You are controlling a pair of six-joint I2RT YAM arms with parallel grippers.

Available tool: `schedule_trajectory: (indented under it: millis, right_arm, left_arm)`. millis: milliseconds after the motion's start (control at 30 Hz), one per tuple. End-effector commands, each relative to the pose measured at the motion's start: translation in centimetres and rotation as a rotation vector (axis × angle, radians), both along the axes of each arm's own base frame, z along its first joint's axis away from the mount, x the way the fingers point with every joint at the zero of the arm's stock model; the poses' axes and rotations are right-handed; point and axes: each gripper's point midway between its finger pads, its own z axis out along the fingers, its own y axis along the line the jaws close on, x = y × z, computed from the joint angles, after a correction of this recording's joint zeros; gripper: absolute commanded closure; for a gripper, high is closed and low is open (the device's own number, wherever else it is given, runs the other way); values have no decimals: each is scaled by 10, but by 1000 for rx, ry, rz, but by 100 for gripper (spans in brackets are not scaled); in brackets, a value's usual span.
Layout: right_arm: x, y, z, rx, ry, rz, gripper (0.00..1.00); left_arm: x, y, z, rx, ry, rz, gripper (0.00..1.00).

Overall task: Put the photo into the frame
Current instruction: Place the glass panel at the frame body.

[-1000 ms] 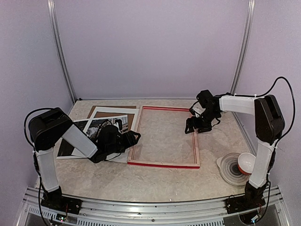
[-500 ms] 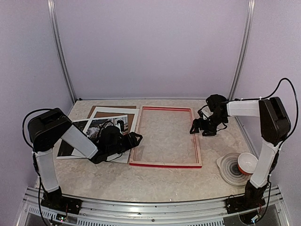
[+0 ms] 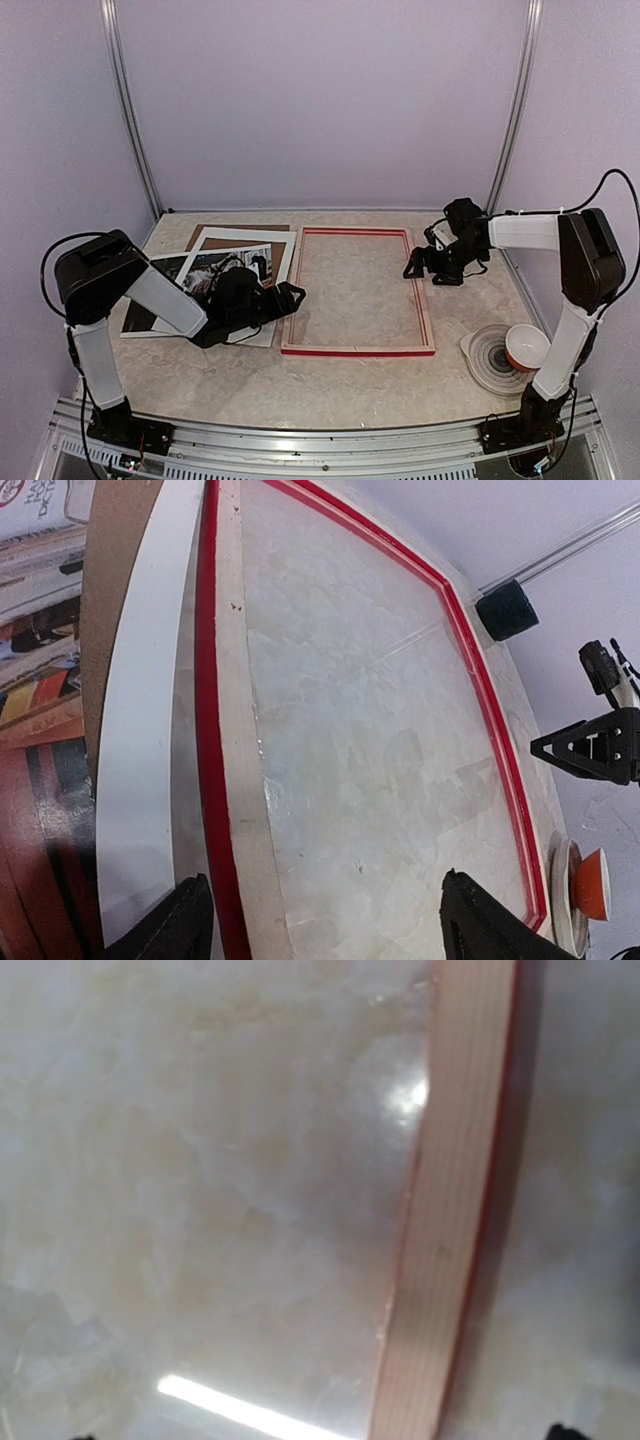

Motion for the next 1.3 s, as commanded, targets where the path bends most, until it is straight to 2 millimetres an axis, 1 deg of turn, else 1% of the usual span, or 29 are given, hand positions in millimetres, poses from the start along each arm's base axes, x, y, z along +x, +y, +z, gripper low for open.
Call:
schedule_trajectory:
  millis: [0, 33, 67, 100, 133, 167, 200, 300, 333, 500, 533, 567, 633, 667, 767, 833, 900, 967, 1067, 1133, 1233, 1267]
  right_arm:
    - [2, 4, 36, 53, -93, 10, 1]
    - [2, 6, 42, 63, -107, 18, 1]
    - [1, 9, 48, 71, -117, 27, 1]
    - [1, 12, 52, 74, -125, 35, 1]
    - [0, 14, 54, 73, -128, 41, 1]
    - [1, 14, 55, 70, -129, 42, 1]
    - [1, 14, 55, 67, -129, 43, 1]
    - [3, 9, 48, 38, -126, 25, 1]
    - [4, 7, 44, 26, -122, 19, 1]
    - [6, 4, 24, 3, -95, -3, 1]
    - [6, 4, 22, 5, -93, -7, 1]
    - [7, 4, 20, 10, -91, -9, 1]
    - [7, 8, 19, 28, -88, 0, 1]
    - [7, 9, 18, 34, -86, 1, 1]
    - [8, 12, 21, 44, -94, 11, 1]
    - [9, 11, 23, 40, -97, 14, 1]
    - [10, 12, 26, 42, -106, 18, 1]
    - [9, 13, 29, 52, -111, 23, 1]
    - [9, 17, 35, 79, -122, 30, 1]
    - [9, 19, 38, 85, -131, 38, 1]
    - [12, 8, 28, 16, -124, 4, 1]
    - [13, 5, 22, 1, -115, -4, 1]
  left_arm:
    - [8, 11, 33, 56, -85, 41, 22]
    - [9, 15, 39, 73, -99, 55, 20]
    - [8, 20, 39, 105, -97, 60, 18]
    - [7, 24, 49, 117, -115, 67, 10]
    - [5, 28, 54, 137, -122, 74, 2]
    - [3, 31, 56, 162, -125, 75, 1]
    - [0, 35, 65, 178, -138, 78, 1]
    - [-13, 48, 69, 303, -152, 80, 1]
    - [-19, 52, 73, 348, -164, 76, 1]
    - [-52, 71, 72, 576, -207, 23, 1]
    - [-58, 76, 70, 612, -212, 11, 1]
    - [-65, 78, 74, 632, -232, -5, 1]
    - [-78, 83, 74, 676, -261, -37, 1]
    - [-84, 83, 78, 686, -284, -58, 1]
    - [-97, 87, 78, 728, -323, -83, 3]
    - [-109, 77, 81, 697, -357, -154, 5]
    - [-114, 72, 86, 694, -407, -160, 5]
    - [-116, 66, 84, 713, -397, -170, 5]
    - [-116, 61, 62, 752, -325, -150, 2]
    - [-121, 57, 51, 767, -332, -143, 1]
    - [-118, 61, 38, 741, -267, -82, 1]
    - [-117, 59, 37, 724, -259, -75, 1]
